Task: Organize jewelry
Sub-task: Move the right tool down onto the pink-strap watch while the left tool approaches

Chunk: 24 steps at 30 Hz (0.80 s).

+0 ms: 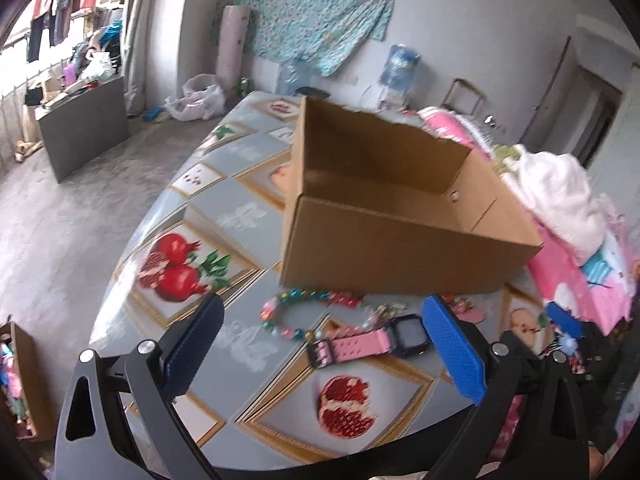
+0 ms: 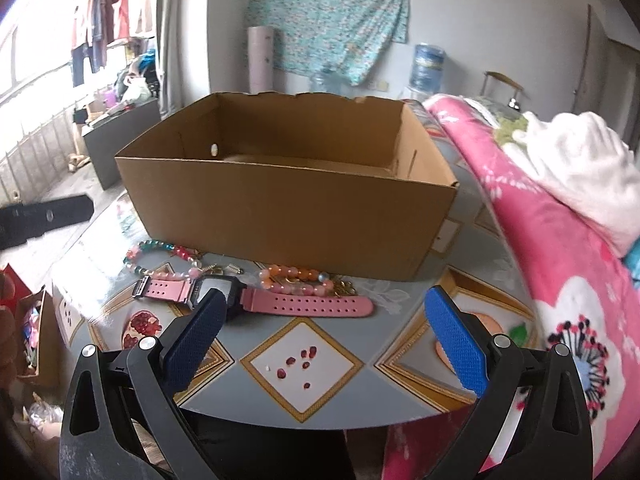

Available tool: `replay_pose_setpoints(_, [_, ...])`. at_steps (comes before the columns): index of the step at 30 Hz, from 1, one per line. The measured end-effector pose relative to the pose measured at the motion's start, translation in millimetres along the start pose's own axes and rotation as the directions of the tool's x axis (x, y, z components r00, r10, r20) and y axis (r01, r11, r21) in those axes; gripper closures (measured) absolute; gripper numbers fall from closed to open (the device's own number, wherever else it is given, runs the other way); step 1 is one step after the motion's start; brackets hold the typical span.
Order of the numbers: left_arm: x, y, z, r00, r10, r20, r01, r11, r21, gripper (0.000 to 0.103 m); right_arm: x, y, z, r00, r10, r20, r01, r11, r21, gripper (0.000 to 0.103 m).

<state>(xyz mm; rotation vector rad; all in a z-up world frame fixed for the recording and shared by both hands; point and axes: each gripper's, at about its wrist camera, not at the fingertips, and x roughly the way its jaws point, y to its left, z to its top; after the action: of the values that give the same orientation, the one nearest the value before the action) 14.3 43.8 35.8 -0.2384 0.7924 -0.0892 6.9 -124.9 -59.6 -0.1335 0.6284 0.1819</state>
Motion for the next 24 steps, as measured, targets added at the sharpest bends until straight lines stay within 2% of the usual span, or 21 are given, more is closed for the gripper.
replay_pose_setpoints(4, [8.7,4.0,3.7,0.999,-0.044,-0.013,0.043,0.999,-0.017,0.005,4.7,0.5,-0.9,0.998,0.057,0.003,-0.057,0.998,-0.028,0.008])
replay_pose_setpoints(6, [11.7,8.2,2.4,0.998,-0.063,-0.002,0.063,0.998,-0.017,0.005,9.2,-4.5,-2.0,0.992,0.125,-0.018,-0.126,0.992,-0.018,0.008])
replay_pose_setpoints(8, [13.5,10.5,0.4,1.0,-0.03,0.011,0.03,0.999,0.013,0.005,13.6,-11.1,-1.9,0.978,0.204,-0.042,-0.204,0.979,0.007,0.008])
replay_pose_setpoints(11, [19.8,12.0,-5.5,0.998,0.054,-0.02,-0.052,0.995,0.085,0.005,15.9,-13.3,0.7,0.954,0.296,-0.054,-0.297,0.955,-0.013,0.018])
replay_pose_setpoints(13, [22.1,13.6,-11.5,0.998,0.057,-0.037,-0.053,0.993,0.103,0.006,19.6,-5.0,2.2,0.941,0.329,-0.073,-0.334,0.941,-0.063,0.024])
replay_pose_setpoints(15, [25.0,16.1,-17.6,0.997,0.055,-0.049,-0.049,0.992,0.115,0.006,26.7,6.5,4.4,0.917,0.382,-0.119,-0.394,0.914,-0.1,0.032])
replay_pose_setpoints(16, [26.3,15.6,-21.0,0.997,0.058,-0.053,-0.051,0.99,0.129,0.007,31.3,14.3,5.7,0.897,0.418,-0.147,-0.435,0.893,-0.117,0.037])
replay_pose_setpoints(19, [30.3,11.0,-29.1,0.995,0.083,-0.056,-0.07,0.977,0.203,0.016,40.1,33.4,6.8,0.873,0.446,-0.198,-0.48,0.857,-0.188,0.042])
replay_pose_setpoints(24, [34.9,6.6,-36.3,0.996,0.038,-0.082,-0.015,0.964,0.267,0.036,55.0,63.5,7.4,0.877,0.4,-0.265,-0.475,0.801,-0.364,0.042])
